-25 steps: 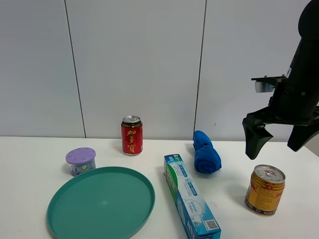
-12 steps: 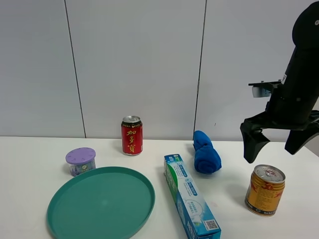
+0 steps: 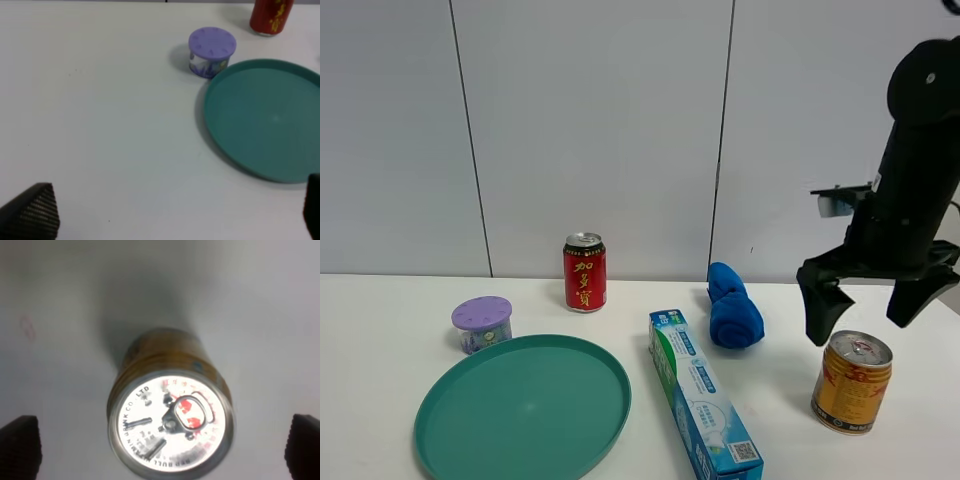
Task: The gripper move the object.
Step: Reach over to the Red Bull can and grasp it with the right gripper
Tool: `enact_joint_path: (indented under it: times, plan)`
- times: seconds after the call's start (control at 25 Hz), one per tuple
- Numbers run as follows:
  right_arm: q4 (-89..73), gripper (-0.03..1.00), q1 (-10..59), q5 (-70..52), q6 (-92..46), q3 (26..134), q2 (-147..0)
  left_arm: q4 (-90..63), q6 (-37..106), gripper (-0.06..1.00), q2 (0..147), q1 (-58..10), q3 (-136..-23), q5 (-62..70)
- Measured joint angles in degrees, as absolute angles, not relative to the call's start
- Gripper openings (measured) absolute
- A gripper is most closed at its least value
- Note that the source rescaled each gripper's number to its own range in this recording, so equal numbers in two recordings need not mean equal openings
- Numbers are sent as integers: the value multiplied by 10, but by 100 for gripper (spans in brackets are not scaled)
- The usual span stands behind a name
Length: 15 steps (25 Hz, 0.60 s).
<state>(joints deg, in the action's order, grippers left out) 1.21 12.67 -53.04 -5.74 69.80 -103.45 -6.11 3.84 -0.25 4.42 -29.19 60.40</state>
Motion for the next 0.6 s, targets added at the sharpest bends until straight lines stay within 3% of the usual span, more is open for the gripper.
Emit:
enact_joint_path:
  times: [0.6]
  plan:
    - [13, 97, 127, -518, -57, 698, -1127, -61, 38, 100, -2, 44, -292, 604]
